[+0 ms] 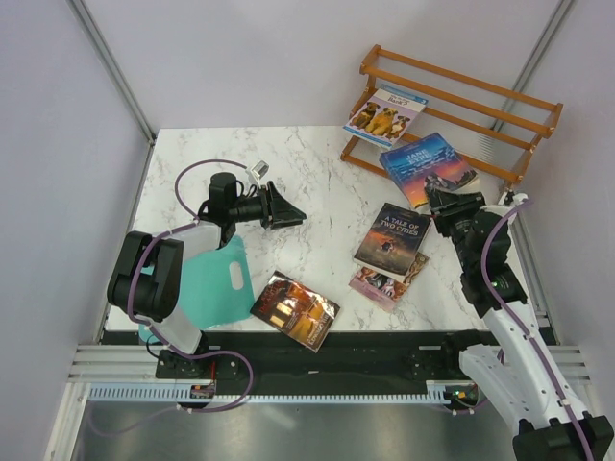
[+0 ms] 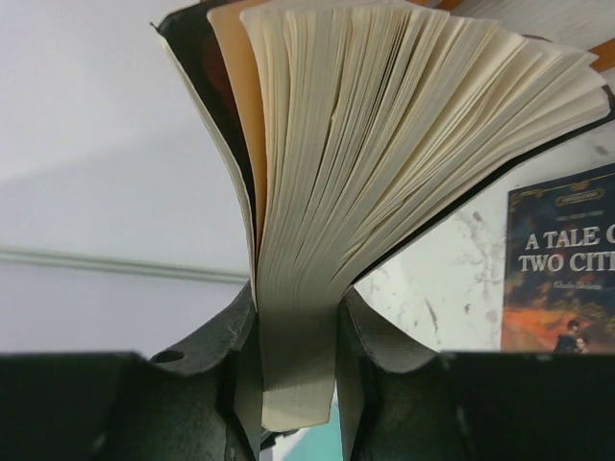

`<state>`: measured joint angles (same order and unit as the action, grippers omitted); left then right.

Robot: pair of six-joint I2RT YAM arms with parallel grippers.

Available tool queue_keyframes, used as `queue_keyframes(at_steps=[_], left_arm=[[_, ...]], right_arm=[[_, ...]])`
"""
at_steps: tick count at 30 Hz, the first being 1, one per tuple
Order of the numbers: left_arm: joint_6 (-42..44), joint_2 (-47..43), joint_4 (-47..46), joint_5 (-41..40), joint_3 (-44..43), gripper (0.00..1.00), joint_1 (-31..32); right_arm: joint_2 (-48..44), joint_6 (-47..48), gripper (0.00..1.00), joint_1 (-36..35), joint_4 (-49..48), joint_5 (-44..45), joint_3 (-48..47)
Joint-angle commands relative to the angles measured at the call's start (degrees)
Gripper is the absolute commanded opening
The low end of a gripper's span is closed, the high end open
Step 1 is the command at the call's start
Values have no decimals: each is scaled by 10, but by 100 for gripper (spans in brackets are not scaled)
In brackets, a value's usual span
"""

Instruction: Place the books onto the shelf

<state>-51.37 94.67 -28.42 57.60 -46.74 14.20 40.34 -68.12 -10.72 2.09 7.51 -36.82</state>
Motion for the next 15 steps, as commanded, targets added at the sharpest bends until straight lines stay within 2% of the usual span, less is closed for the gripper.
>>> queue_keyframes(at_steps=[1,15], left_arm=[[-2,2,-21,22,-3,54,-3],[2,9,-23,28,3,54,-4]], right_arm=[[-25,-15,0,9,-125,93,-17],[8,-32,0,69,-176,88,-12]])
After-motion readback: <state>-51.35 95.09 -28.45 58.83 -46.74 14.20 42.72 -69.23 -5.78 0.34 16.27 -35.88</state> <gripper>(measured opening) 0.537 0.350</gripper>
